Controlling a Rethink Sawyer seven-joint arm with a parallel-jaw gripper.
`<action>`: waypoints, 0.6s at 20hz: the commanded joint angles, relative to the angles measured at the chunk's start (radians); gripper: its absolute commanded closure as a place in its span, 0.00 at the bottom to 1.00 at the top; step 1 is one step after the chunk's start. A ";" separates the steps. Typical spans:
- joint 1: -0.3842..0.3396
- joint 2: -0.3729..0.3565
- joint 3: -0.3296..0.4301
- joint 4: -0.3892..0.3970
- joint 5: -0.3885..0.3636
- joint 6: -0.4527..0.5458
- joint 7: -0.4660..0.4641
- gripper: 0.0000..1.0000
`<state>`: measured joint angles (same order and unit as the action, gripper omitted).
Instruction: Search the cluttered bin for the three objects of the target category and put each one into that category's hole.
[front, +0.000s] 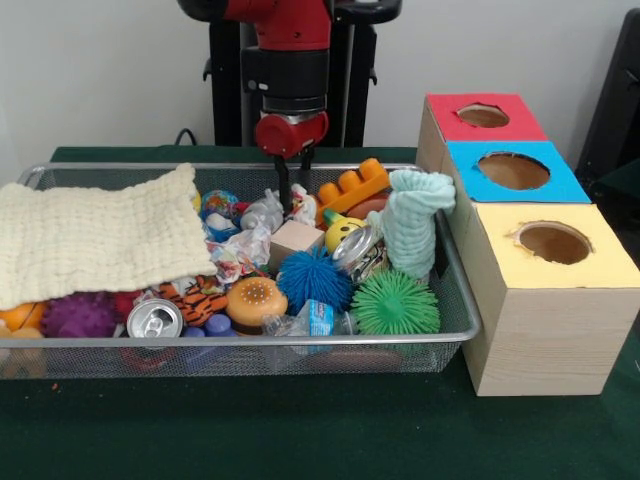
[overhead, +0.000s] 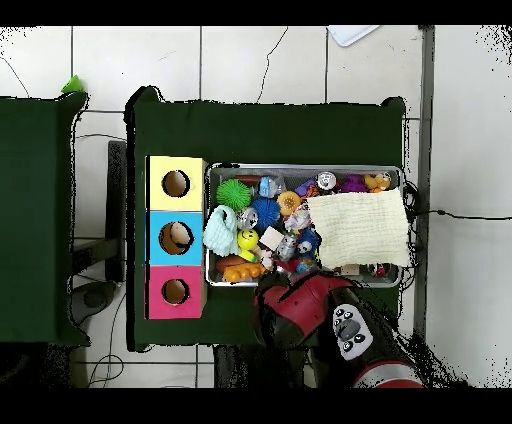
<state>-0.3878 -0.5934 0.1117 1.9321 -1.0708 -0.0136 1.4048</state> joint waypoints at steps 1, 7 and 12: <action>0.000 0.131 -0.021 -0.102 0.015 0.007 0.141 0.00; -0.047 0.125 0.026 -0.079 0.029 0.022 0.121 1.00; -0.113 0.103 0.097 -0.036 0.061 0.101 0.076 1.00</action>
<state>-0.4345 -0.5471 0.1241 1.9243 -1.0472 -0.0132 1.4048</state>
